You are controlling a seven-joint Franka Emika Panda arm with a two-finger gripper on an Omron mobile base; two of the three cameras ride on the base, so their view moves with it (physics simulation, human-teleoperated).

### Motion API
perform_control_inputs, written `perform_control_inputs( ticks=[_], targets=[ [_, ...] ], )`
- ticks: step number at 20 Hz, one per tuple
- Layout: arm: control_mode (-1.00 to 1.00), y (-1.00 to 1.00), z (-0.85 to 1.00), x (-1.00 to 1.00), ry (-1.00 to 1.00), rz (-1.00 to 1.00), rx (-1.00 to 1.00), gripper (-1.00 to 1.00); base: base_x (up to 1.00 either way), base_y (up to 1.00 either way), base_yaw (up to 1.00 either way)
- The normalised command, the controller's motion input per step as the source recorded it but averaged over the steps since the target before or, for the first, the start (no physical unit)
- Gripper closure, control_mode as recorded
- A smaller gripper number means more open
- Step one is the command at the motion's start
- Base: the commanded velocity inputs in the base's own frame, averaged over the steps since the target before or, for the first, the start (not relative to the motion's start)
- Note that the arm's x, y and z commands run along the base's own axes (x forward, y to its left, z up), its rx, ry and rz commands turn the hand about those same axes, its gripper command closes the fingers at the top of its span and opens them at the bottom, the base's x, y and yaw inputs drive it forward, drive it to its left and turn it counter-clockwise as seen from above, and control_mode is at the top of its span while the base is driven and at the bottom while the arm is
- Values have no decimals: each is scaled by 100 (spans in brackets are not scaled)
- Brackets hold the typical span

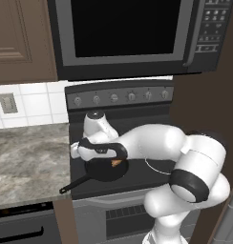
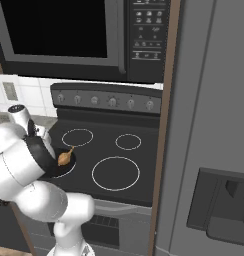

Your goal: Place the pan on the front left burner on the stove. Then place the tomato and the onion in the pan and turn on the front left burner.

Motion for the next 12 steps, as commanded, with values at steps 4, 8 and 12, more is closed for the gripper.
perform_control_inputs(
  ticks=[4, 8, 12],
  targets=[
    [-100, -27, 0, -13, 0, -4, -10, 100, 0, 0, 0],
    [-100, -27, 0, -11, 0, -3, -12, 100, 0, 0, 0],
    [-100, -24, -3, -1, 1, -3, -7, 100, 0, 0, 0]
  ],
)
